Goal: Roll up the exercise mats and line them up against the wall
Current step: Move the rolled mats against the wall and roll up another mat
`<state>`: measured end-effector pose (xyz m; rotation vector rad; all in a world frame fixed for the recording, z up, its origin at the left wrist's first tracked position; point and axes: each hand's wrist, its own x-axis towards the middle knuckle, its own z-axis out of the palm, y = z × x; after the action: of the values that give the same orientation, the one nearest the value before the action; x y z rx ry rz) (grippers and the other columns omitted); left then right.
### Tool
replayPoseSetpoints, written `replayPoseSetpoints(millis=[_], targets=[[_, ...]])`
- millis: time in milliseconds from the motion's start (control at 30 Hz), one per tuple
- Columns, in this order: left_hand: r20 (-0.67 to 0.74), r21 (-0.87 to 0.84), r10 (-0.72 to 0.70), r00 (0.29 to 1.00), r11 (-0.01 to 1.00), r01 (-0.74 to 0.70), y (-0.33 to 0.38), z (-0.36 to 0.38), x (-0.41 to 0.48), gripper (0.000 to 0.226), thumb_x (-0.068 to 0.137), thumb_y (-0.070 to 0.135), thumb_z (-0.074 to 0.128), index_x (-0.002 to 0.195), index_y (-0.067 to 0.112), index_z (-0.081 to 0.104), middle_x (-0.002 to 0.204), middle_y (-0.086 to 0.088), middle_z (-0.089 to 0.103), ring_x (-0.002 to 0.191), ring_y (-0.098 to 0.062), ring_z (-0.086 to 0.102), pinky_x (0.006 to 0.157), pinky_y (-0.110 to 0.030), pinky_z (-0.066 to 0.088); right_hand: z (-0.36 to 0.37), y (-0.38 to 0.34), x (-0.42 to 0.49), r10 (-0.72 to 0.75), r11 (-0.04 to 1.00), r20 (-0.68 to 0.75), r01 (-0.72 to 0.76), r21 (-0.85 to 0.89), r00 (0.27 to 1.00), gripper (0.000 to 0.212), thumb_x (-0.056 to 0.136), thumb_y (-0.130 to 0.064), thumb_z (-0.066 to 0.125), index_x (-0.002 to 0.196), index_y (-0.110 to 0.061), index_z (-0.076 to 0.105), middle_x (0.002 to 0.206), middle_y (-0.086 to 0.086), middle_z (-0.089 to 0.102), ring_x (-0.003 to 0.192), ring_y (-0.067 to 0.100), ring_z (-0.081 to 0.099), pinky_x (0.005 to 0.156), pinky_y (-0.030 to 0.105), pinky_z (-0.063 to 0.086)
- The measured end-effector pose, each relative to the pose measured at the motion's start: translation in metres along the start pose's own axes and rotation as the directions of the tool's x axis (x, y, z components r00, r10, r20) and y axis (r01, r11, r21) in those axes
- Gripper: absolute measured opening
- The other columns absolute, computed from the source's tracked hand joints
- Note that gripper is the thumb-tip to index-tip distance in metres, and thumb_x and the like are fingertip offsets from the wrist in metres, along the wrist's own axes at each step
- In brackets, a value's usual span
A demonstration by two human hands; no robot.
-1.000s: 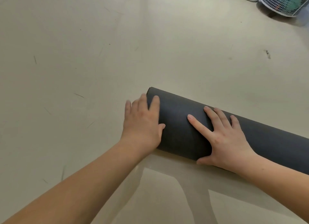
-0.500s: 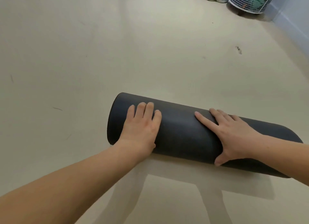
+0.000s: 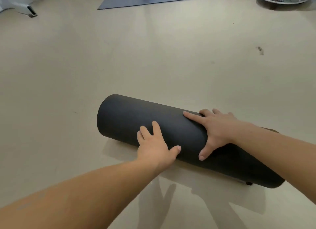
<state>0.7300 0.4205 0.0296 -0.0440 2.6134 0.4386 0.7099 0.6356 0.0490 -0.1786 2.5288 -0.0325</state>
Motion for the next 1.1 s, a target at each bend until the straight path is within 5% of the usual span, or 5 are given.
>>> replayPoseSetpoints(millis=[67, 167, 333, 767, 1100], targets=[[-0.035, -0.145, -0.067, 0.997, 0.988, 0.061, 0.005, 0.032, -0.011, 0.117, 0.089, 0.067, 0.068, 0.16, 0.041, -0.02, 0.171, -0.012, -0.017, 0.159, -0.038, 0.008, 0.12, -0.045, 0.034, 0.0, 0.007, 0.006, 0.026, 0.999, 0.029, -0.027, 0.029, 0.999, 0.152, 0.037, -0.091, 0.078, 0.139, -0.069, -0.032, 0.153, 0.005, 0.031, 0.133, 0.035, 0.047, 0.102, 0.054, 0.049], [-0.085, -0.473, -0.195, 0.977, 0.871, 0.133, 0.019, 0.072, -0.027, 0.11, 0.094, 0.058, 0.065, 0.155, 0.052, -0.026, 0.17, -0.015, 0.009, 0.146, -0.033, 0.042, 0.112, -0.041, 0.044, 0.009, 0.015, 0.009, -0.012, 1.0, 0.004, 0.012, 0.008, 1.0, 0.152, 0.04, -0.09, 0.079, 0.144, -0.065, -0.03, 0.146, 0.007, 0.036, 0.127, 0.035, 0.05, 0.099, 0.054, 0.051], [-0.035, -0.835, -0.141, 0.989, 0.548, 0.048, 0.023, 0.102, -0.031, 0.123, 0.083, 0.062, 0.076, 0.147, 0.063, -0.03, 0.17, 0.016, 0.021, 0.151, -0.015, 0.037, 0.123, -0.037, 0.032, 0.01, 0.029, 0.01, -0.088, 0.996, 0.073, 0.085, 0.037, 0.993, 0.154, 0.045, -0.074, 0.091, 0.146, -0.066, -0.025, 0.148, 0.004, 0.029, 0.126, 0.033, 0.05, 0.1, 0.049, 0.051], [-0.052, -0.779, 0.176, 0.983, 0.608, -0.15, 0.089, 0.118, 0.023, 0.134, 0.08, 0.051, 0.086, 0.152, 0.057, -0.026, 0.17, 0.013, 0.024, 0.151, -0.013, 0.033, 0.119, -0.033, 0.033, 0.038, 0.108, -0.035, 0.164, 0.971, -0.075, -0.147, 0.189, 0.984, 0.141, 0.057, -0.077, 0.083, 0.15, -0.059, -0.021, 0.156, 0.004, 0.027, 0.137, 0.032, 0.043, 0.102, 0.048, 0.05], [0.149, -0.761, 0.566, 0.811, 0.589, -0.272, 0.203, 0.175, 0.024, 0.135, 0.082, 0.04, 0.088, 0.152, 0.058, -0.026, 0.168, 0.014, 0.024, 0.148, -0.014, 0.04, 0.119, -0.037, 0.038, 0.104, 0.189, -0.139, 0.571, 0.756, -0.048, -0.503, 0.419, 0.819, 0.138, 0.06, -0.073, 0.083, 0.155, -0.056, -0.017, 0.158, 0.005, 0.024, 0.137, 0.033, 0.043, 0.103, 0.051, 0.051]])
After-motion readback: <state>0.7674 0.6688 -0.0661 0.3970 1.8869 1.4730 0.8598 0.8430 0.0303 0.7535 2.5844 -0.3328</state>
